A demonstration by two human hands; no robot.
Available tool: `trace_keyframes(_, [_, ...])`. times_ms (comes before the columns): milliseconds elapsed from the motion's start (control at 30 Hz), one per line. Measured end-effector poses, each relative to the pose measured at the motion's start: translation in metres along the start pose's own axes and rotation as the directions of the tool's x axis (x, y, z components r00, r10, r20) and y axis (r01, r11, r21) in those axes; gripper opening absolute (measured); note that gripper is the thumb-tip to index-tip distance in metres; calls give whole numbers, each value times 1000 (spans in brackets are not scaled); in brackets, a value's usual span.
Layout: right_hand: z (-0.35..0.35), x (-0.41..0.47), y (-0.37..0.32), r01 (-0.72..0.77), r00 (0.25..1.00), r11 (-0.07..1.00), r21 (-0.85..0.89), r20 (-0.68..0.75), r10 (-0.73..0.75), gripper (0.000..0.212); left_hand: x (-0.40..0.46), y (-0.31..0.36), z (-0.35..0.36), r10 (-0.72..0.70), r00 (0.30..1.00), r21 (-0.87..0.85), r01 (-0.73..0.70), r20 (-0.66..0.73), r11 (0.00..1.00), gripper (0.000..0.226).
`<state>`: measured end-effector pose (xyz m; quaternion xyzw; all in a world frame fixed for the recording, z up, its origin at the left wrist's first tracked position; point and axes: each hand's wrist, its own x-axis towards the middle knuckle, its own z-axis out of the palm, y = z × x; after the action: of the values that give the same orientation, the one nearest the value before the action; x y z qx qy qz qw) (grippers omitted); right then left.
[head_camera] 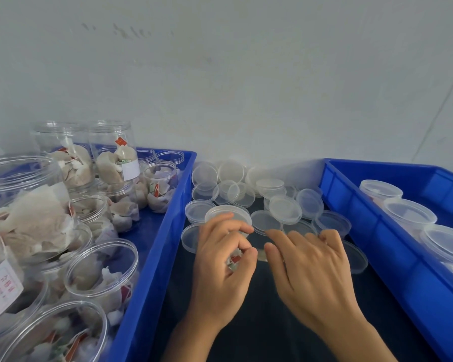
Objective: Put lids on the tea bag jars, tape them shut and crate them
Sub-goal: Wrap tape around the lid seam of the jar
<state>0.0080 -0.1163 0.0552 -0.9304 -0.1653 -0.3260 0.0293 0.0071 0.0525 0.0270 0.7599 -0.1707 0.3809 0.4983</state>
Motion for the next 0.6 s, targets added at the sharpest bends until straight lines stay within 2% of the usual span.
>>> trace_keyframes(67, [2, -1, -4, 1, 998, 1000, -14, 64, 0, 40, 0, 0, 0, -21, 1000, -38, 22, 15, 999, 16])
trace_keyframes(133, [4, -2, -6, 41, 988, 998, 44, 150, -47, 42, 1, -2, 0, -45, 999, -67, 46, 17, 997, 17])
trace_keyframes(267, [3, -2, 1, 28, 951, 949, 315, 283, -122, 30, 1, -4, 0, -59, 998, -31, 60, 38, 998, 14])
trace_keyframes(333, [3, 0, 5, -96, 914, 859, 503, 386, -124, 22, 1, -6, 0, -63, 997, -20, 64, 47, 998, 15])
trace_keyframes(400, [-3, 6, 4, -274, 848, 698, 661, 509, -149, 25, 1, -6, -1, -74, 996, -16, 74, 52, 997, 17])
trace_keyframes(500, [-12, 12, 4, -455, 781, 516, 726, 604, -161, 29, 1, -5, -4, -75, 997, -31, 76, 36, 997, 18])
trace_keyframes(600, [-14, 15, 7, -512, 736, 486, 708, 654, -178, 23, 1, -5, -7, -67, 998, -45, 68, 23, 997, 19])
